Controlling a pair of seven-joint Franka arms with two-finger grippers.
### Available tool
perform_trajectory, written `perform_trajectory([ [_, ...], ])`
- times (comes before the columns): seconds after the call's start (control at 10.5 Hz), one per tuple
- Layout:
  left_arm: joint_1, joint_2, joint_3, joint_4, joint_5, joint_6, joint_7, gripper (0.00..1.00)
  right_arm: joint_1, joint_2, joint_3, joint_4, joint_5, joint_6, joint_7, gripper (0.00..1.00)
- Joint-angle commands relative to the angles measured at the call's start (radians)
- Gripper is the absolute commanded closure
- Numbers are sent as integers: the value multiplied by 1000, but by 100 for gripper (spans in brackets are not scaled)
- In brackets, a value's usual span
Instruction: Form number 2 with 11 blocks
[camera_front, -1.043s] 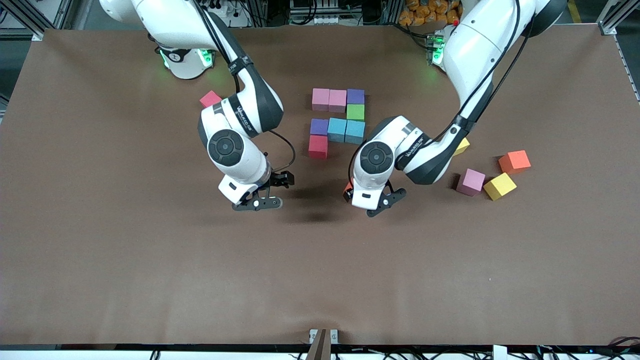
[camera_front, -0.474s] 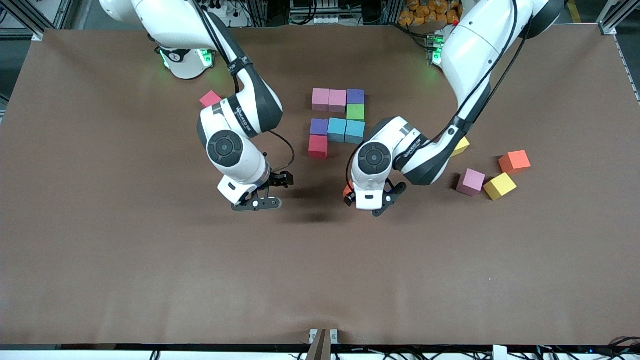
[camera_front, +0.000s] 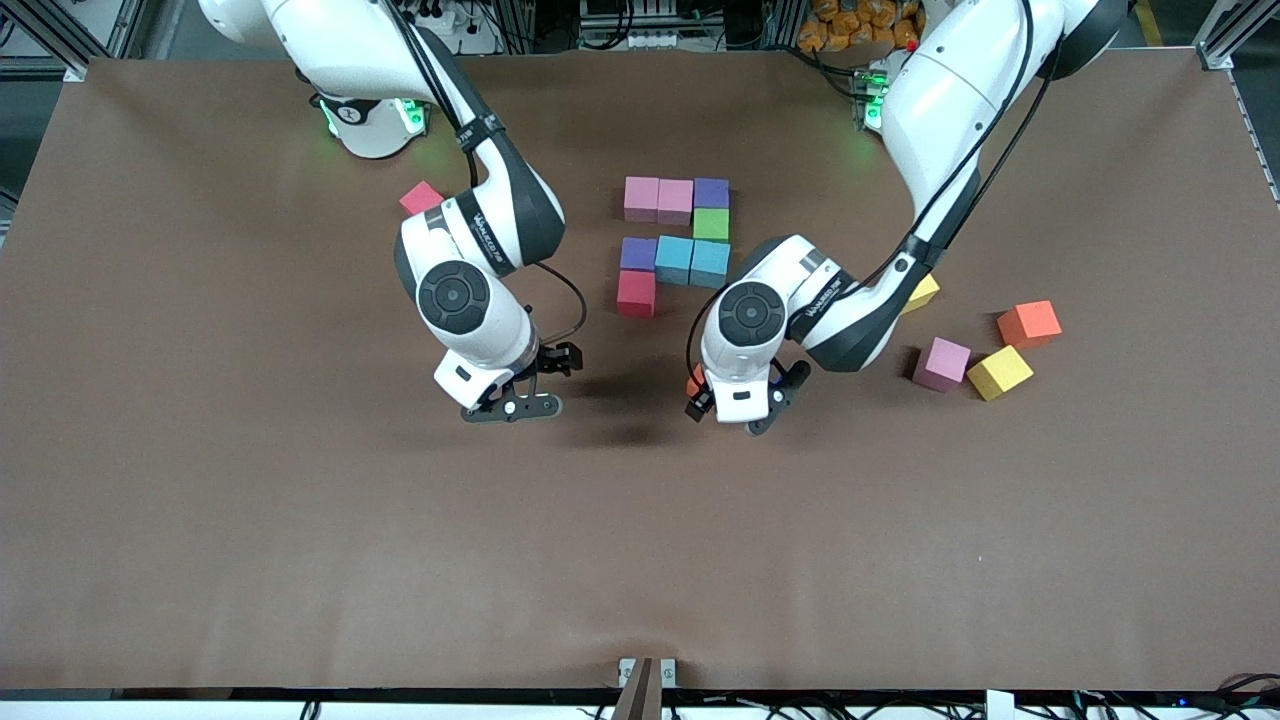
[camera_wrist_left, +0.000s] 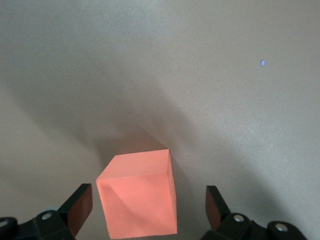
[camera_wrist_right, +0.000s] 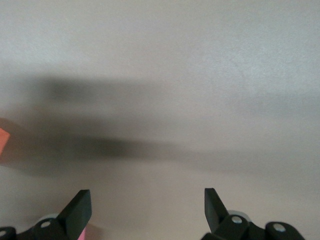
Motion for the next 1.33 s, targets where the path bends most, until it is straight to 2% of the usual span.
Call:
perform_trajectory([
  [0.0, -12, 10, 12, -15, -13, 32, -21, 0, -14, -74, -1, -104, -19, -3, -80, 0],
  [0.38, -12, 13, 12, -24, -15, 34, -23, 0, -14, -190, -21, -281, -19, -4, -235, 0],
  [0.66, -12, 16, 12, -30, -15, 34, -23, 0, -12, -232, -29, -365, -39, -3, -280, 0],
  [1.23, -13, 39, 12, -27, -10, 57, -23, 0, -14, -227, -41, -353, -44, 15, -280, 0],
])
